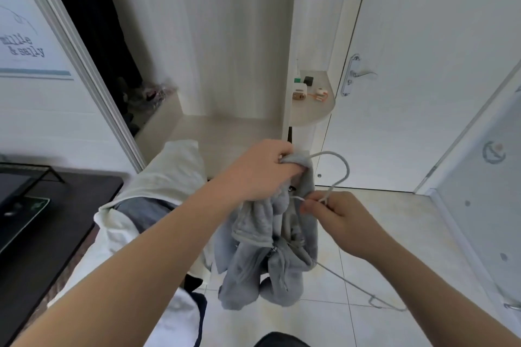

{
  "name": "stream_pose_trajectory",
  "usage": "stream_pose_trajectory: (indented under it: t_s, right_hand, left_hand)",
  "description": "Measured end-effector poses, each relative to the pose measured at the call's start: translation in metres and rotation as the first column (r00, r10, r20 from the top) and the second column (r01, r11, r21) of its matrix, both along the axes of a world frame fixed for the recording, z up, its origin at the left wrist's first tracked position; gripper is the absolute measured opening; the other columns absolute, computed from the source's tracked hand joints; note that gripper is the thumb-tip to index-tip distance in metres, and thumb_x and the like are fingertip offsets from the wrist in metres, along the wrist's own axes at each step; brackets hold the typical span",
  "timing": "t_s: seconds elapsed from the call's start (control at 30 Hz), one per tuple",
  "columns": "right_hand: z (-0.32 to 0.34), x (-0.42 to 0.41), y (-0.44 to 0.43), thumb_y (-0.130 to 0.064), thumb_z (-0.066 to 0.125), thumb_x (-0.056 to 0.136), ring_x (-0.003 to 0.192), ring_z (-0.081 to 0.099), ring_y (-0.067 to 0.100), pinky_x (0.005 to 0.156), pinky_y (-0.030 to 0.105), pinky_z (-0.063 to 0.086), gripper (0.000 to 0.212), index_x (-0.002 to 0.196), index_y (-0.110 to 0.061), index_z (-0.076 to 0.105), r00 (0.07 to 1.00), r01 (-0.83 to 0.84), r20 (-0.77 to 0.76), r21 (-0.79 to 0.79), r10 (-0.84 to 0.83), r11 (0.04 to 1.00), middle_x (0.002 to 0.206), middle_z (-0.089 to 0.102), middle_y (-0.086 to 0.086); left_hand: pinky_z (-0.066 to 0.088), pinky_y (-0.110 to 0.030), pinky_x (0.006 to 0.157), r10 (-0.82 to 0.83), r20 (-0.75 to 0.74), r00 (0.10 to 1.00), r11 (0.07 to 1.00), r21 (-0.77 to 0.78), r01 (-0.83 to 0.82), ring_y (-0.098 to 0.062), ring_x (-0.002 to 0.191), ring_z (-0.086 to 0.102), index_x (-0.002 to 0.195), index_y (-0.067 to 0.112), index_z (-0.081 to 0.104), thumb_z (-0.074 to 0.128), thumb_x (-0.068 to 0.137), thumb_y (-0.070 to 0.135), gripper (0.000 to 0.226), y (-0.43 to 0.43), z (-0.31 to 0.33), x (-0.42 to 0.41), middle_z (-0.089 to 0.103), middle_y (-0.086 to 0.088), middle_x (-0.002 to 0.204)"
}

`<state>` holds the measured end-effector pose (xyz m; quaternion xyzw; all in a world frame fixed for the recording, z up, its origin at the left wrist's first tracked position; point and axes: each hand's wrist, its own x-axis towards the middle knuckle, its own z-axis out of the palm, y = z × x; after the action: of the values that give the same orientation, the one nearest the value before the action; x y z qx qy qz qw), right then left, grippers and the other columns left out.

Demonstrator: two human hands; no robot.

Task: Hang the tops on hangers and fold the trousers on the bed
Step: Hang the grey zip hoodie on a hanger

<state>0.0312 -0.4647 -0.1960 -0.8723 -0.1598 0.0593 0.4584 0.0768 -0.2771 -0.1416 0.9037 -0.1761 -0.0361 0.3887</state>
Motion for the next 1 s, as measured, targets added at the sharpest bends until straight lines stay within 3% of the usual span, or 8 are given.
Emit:
stream_pose_trajectory:
  t_s: [0.17, 0.23, 0.33, 0.4, 0.57, 0.7, 0.87, 1.0]
  right_hand:
    - [-0.015, -0.009, 0.005, -0.005, 0.052, 0.101, 0.047, 0.038, 0.003, 0.052, 0.015, 0.032, 0.032, 0.071, -0.003, 0.061, 1.000, 0.003, 0.003, 0.246, -0.003, 0.969, 0.049, 0.044, -0.009]
    - [-0.015, -0.010, 0.001, -0.001, 0.050, 0.101, 0.045, 0.043, 0.000, 0.050, 0.010, 0.033, 0.031, 0.076, -0.005, 0.067, 0.999, 0.020, -0.040, 0.329, -0.008, 0.944, 0.047, 0.048, -0.014]
    - [-0.010, -0.005, -0.013, -0.008, 0.054, 0.101, 0.043, 0.041, 0.001, 0.048, 0.010, 0.032, 0.029, 0.080, -0.010, 0.073, 0.998, 0.010, -0.062, 0.414, 0.017, 0.910, 0.046, 0.048, -0.015]
    - [-0.009, -0.003, -0.019, -0.019, 0.057, 0.097, 0.043, 0.035, 0.004, 0.048, 0.014, 0.029, 0.026, 0.080, -0.017, 0.076, 0.998, -0.012, -0.045, 0.394, 0.032, 0.919, 0.045, 0.043, -0.012]
    - [-0.014, 0.009, -0.015, -0.015, 0.067, 0.095, 0.064, 0.055, 0.003, 0.062, 0.025, 0.043, 0.017, 0.081, -0.024, 0.073, 0.967, 0.119, 0.199, 0.213, -0.162, 0.970, 0.070, 0.064, -0.009]
    - [-0.026, 0.002, -0.025, -0.011, 0.063, 0.091, 0.099, 0.062, 0.015, 0.082, 0.025, 0.048, 0.019, 0.109, -0.014, 0.065, 0.765, 0.232, 0.561, 0.220, -0.317, 0.948, 0.104, 0.065, -0.005]
    - [-0.076, -0.018, 0.009, -0.039, 0.061, 0.089, 0.117, 0.056, -0.001, 0.097, 0.019, 0.046, 0.048, 0.135, -0.039, 0.049, 0.989, -0.147, 0.029, 0.071, 0.146, 0.987, 0.128, 0.060, -0.020]
    - [-0.112, -0.010, 0.031, -0.050, 0.053, 0.088, 0.100, 0.048, 0.002, 0.093, 0.034, 0.042, 0.039, 0.125, -0.040, 0.057, 0.976, -0.201, 0.046, -0.188, 0.214, 0.961, 0.106, 0.056, -0.020]
  left_hand:
    - [0.036, -0.018, 0.057, 0.007, -0.138, 0.990, 0.994, 0.105, 0.007, -0.005, 0.061, 0.048, 0.082, 0.012, 0.066, 0.067, 0.093, 0.035, 0.025, 0.001, -0.017, -0.011, 0.055, 0.008, 0.069]
    - [0.036, -0.019, 0.062, 0.011, -0.037, 0.999, 0.978, 0.211, -0.003, -0.007, 0.070, 0.054, 0.091, 0.020, 0.068, 0.061, 0.095, 0.041, 0.022, -0.002, -0.020, -0.021, 0.058, 0.011, 0.077]
    - [0.038, -0.027, 0.083, -0.084, 0.375, 0.923, 0.873, 0.475, -0.113, -0.010, 0.095, 0.049, 0.114, 0.037, 0.066, 0.038, 0.096, 0.064, 0.043, 0.008, -0.028, -0.030, 0.055, 0.013, 0.099]
    - [0.038, -0.033, 0.091, -0.172, 0.402, 0.899, 0.857, 0.511, -0.065, -0.013, 0.103, 0.050, 0.117, 0.037, 0.063, 0.027, 0.093, 0.071, 0.055, 0.017, -0.036, -0.031, 0.058, 0.012, 0.102]
    - [0.042, -0.031, 0.061, -0.044, 0.278, 0.960, 0.921, 0.383, -0.068, -0.010, 0.066, 0.053, 0.089, 0.025, 0.053, 0.027, 0.093, 0.069, 0.051, 0.024, -0.059, -0.031, 0.056, 0.008, 0.071]
    - [0.046, -0.030, 0.060, 0.232, 0.213, 0.949, 0.971, 0.012, -0.240, -0.016, 0.064, 0.057, 0.080, 0.019, 0.055, 0.050, 0.098, 0.050, 0.036, 0.036, -0.069, -0.041, 0.058, 0.003, 0.066]
    - [0.046, -0.020, 0.060, 0.440, 0.096, 0.893, 0.869, -0.294, -0.397, -0.005, 0.063, 0.056, 0.074, 0.020, 0.058, 0.058, 0.099, 0.038, 0.031, 0.039, -0.064, -0.054, 0.060, 0.008, 0.065]
    - [0.043, -0.019, 0.058, 0.463, 0.059, 0.884, 0.845, -0.331, -0.420, -0.005, 0.060, 0.050, 0.073, 0.013, 0.056, 0.058, 0.099, 0.036, 0.035, 0.045, -0.063, -0.057, 0.055, 0.005, 0.063]
